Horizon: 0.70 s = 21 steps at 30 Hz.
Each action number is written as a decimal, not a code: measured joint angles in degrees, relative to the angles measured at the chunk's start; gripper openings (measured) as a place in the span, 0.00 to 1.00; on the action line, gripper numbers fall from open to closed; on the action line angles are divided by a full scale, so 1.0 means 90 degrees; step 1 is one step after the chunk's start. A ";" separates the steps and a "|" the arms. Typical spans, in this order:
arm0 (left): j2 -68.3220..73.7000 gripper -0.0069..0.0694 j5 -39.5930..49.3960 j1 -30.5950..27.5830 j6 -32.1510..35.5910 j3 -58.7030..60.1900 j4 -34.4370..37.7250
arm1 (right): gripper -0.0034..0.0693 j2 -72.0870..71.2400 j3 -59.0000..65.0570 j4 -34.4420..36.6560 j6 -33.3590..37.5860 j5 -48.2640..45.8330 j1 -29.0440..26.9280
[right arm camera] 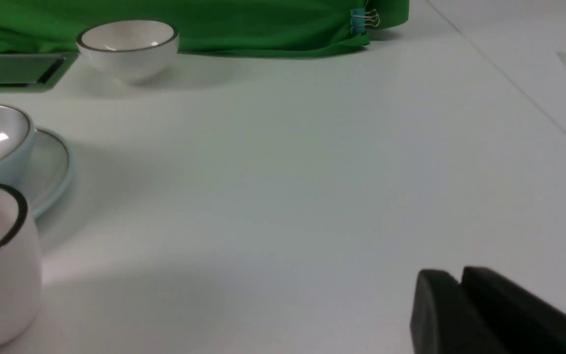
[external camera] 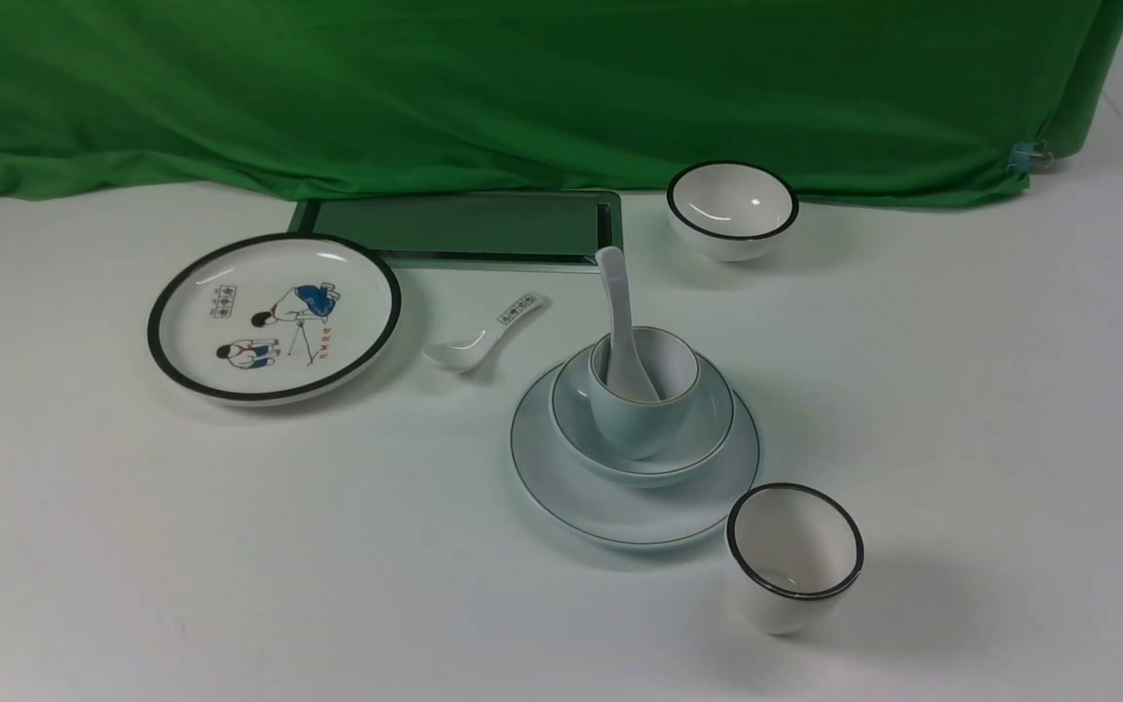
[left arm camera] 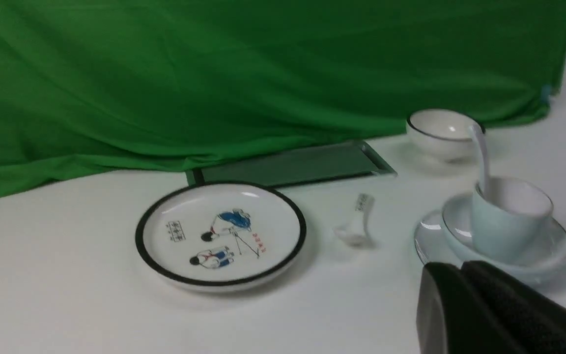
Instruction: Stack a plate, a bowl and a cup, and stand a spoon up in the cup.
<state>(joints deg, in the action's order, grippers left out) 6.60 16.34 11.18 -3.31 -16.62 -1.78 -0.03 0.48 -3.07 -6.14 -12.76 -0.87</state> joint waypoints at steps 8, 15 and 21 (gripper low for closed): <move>-0.0432 0.05 -0.1238 -0.1780 0.0711 0.1329 0.0779 | 0.21 0.0000 0.0000 0.0000 0.0000 0.0000 0.0000; -0.0720 0.05 -0.0784 -0.1857 0.0525 0.1885 0.0820 | 0.23 0.0000 0.0000 0.0000 0.0000 -0.0006 0.0000; -0.0720 0.05 -0.0373 -0.1857 0.0525 0.1893 0.0805 | 0.24 0.0000 0.0000 0.0000 0.0000 0.0003 0.0000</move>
<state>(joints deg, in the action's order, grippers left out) 0.12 12.98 -5.54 1.42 0.41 5.47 -0.03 0.48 -3.07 -6.14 -12.74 -0.87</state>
